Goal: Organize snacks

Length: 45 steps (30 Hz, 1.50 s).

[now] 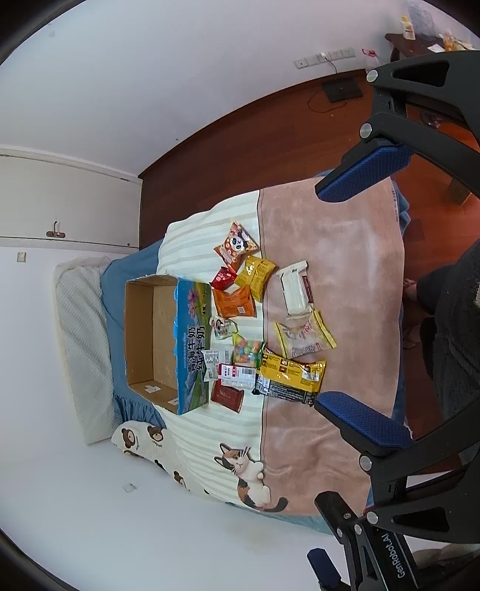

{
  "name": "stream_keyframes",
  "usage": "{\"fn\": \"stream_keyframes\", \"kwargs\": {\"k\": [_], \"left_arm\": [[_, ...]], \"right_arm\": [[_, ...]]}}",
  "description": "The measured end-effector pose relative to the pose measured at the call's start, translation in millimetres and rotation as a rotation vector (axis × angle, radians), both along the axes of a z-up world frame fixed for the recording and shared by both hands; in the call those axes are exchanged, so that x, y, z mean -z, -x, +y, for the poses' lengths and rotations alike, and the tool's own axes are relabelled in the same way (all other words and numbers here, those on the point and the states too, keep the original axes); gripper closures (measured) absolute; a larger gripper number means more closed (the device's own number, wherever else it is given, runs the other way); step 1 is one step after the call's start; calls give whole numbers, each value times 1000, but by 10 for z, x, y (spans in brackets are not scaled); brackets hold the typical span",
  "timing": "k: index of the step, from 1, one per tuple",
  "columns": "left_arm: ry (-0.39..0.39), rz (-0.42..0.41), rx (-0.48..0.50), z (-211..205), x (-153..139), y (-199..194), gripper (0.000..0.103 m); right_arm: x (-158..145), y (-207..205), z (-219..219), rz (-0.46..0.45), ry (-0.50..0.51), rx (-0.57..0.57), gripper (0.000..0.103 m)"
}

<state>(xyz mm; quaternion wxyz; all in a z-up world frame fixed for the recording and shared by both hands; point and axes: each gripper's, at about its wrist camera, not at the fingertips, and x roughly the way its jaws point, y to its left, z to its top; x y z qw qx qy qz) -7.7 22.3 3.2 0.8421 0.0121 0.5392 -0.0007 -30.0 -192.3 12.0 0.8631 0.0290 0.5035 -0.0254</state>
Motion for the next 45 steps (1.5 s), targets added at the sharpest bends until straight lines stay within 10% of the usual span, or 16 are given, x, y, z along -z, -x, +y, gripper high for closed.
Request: {"fn": "stream_keyframes", "kwargs": {"k": [38, 45], "left_arm": [[-18, 17, 15, 15, 138, -164, 0], [-141, -9, 28, -124, 375, -452, 0]], "right_arm": [[124, -82, 91, 17, 8, 21, 0], [392, -260, 43, 35, -9, 36, 0]]}}
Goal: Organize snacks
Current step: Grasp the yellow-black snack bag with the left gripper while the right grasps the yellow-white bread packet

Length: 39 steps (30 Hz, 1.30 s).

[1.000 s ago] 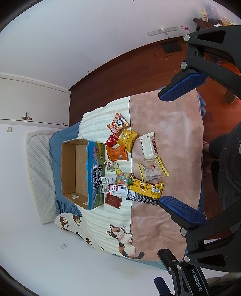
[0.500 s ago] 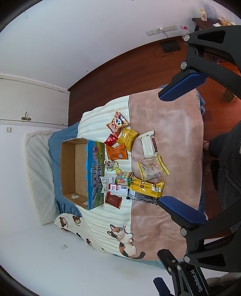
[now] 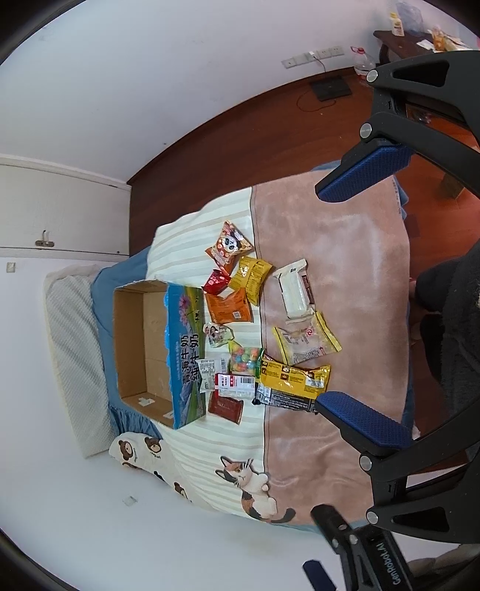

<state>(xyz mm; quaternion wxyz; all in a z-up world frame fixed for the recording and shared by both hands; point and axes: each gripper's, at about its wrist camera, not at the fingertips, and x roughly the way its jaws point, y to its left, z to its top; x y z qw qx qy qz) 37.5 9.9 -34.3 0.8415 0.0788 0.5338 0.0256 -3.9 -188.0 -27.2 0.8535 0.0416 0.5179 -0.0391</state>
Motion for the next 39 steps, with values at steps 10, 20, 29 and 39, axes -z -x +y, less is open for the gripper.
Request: {"fn": "stream_keyframes", "kwargs": {"k": [10, 20, 29, 39], "left_arm": [[-197, 168, 127, -62, 1439, -1010, 0], [-139, 445, 229, -443, 2841, -1760, 0], [-86, 444, 261, -638, 3043, -1819, 13], [-41, 460, 80, -132, 3039, -1445, 18]], "right_arm": [[1397, -850, 123, 152, -80, -69, 0], [2443, -1345, 238, 270, -127, -103, 9], [2593, -1400, 327, 321, -162, -137, 10], [2731, -1459, 502, 377, -194, -160, 10]]}}
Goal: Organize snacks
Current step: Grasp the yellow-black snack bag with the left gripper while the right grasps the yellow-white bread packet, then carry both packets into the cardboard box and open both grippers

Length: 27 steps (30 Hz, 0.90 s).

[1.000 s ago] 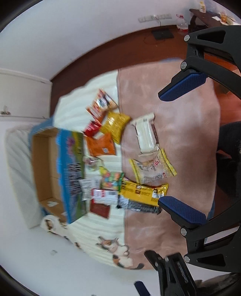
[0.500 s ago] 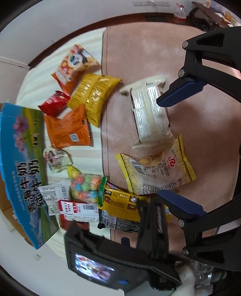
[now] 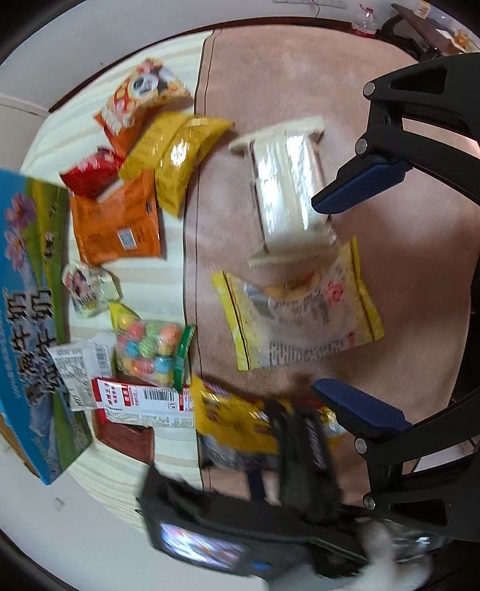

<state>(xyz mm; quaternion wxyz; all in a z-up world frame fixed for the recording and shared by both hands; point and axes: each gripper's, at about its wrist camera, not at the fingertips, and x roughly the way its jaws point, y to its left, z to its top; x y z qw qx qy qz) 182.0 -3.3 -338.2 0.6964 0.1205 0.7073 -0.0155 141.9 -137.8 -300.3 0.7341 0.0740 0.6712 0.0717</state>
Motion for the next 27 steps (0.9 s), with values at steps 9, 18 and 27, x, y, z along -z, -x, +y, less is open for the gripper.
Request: {"fn": "stream_keyframes", "kwargs": {"k": [9, 18, 27], "left_arm": [[98, 77, -69, 161, 337, 214, 15], [155, 101, -78, 312, 710, 346, 11], [161, 27, -135, 573, 812, 451, 18]], "right_arm": [[565, -278, 404, 136, 56, -43, 46], [570, -314, 203, 234, -149, 136, 42], [619, -223, 420, 184, 18, 107, 63]]}}
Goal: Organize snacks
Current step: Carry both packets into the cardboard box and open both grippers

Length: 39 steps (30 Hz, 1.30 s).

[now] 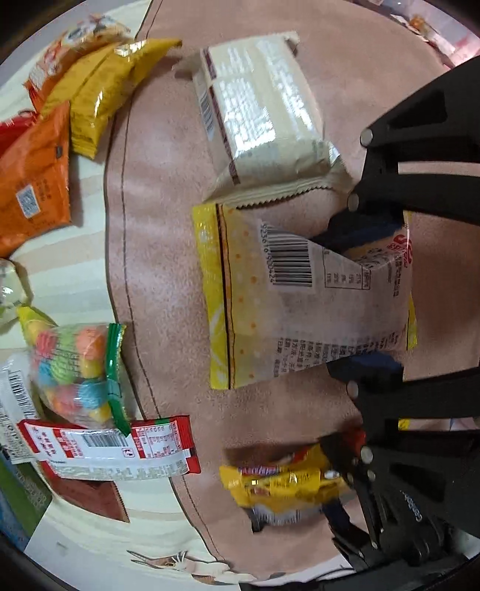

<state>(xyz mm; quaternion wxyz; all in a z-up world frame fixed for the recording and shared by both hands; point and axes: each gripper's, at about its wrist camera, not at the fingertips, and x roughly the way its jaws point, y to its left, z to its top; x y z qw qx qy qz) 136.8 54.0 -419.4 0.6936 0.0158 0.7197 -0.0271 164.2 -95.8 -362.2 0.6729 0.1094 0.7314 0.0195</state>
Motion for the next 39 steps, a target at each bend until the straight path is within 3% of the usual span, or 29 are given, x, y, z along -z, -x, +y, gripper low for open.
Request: {"fn": "stream_keyframes", "kwargs": {"k": [4, 9, 16, 22, 27, 33, 39], "left_arm": [[-1, -31, 7, -73, -113, 132, 18], [10, -94, 35, -148, -537, 193, 18], [100, -179, 20, -259, -1066, 129, 18], [126, -291, 62, -310, -2146, -585, 18], [122, -355, 66, -432, -2737, -1263, 18], [104, -371, 79, -725, -2878, -2190, 18], [73, -276, 89, -960, -2504, -3144, 18]], "right_arm": [[-218, 116, 4, -29, 8, 27, 66], [-507, 167, -6, -83, -38, 44, 67], [-1143, 133, -72, -175, -129, 43, 67], [-1695, -293, -331, -264, -185, 42, 67], [-2046, -1009, -625, -336, -203, 38, 67], [-2210, -2080, -904, -383, -176, 39, 67], [-1935, -3016, -968, -339, -165, 17, 67]]}}
